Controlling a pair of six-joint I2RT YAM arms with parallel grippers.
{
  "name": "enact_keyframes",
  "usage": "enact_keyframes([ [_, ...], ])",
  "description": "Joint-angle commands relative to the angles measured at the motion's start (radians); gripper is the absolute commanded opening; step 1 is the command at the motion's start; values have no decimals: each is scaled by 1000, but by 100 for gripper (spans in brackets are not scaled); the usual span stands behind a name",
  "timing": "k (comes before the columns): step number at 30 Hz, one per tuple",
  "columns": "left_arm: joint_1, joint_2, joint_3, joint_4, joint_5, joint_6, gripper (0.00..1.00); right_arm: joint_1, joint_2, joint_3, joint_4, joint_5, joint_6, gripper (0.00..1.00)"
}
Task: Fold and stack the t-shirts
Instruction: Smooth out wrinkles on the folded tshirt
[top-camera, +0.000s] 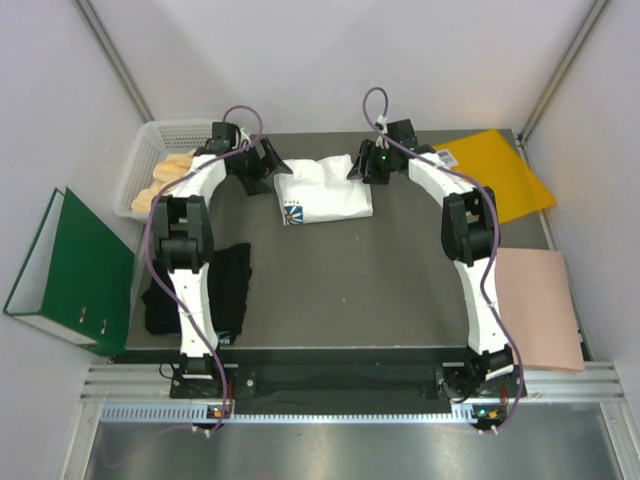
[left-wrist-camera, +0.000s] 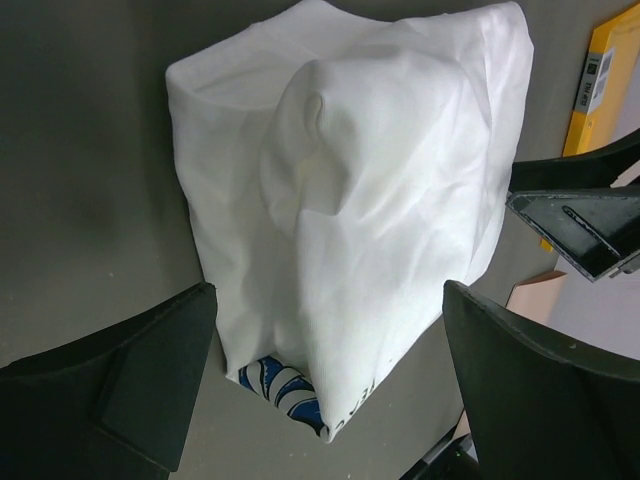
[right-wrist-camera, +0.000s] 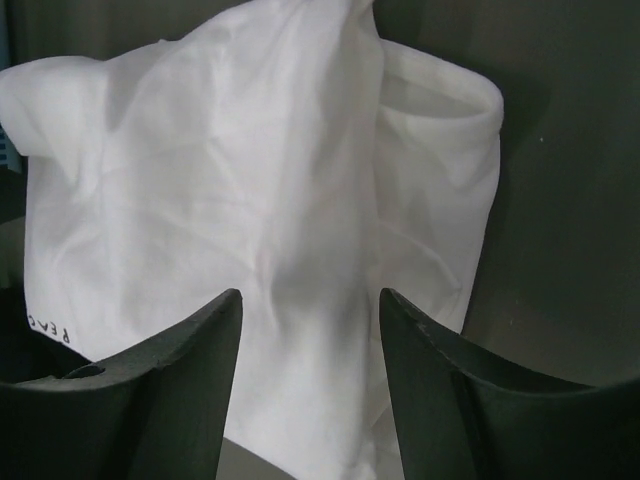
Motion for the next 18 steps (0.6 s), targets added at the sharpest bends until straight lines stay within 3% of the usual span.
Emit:
enact_keyframes([
  [1,0,12,-5,-4,34,11,99,3,-9,22,26,24,-18,58],
  [6,-13,74,16,-3,63,8,99,5,6,11,38,21,0,56],
  [9,-32,130,41,7,82,-2,93,8,16,8,34,24,11,26],
  [10,-38,145,64,10,97,-7,87,9,13,-6,35,27,12,7],
  [11,-50,160,81,10,108,-9,71,8,5,-15,35,29,12,0],
  [14,-75,225,160,-6,133,-6,38,6,-23,-55,31,46,3,0],
  [15,-79,248,180,-19,136,-3,21,3,-33,-70,31,53,-3,0],
  [17,-85,259,217,-18,140,-10,6,-1,-72,-121,41,69,-6,0],
  [18,-86,260,223,-13,142,-12,3,-4,-87,-139,47,85,-8,0],
])
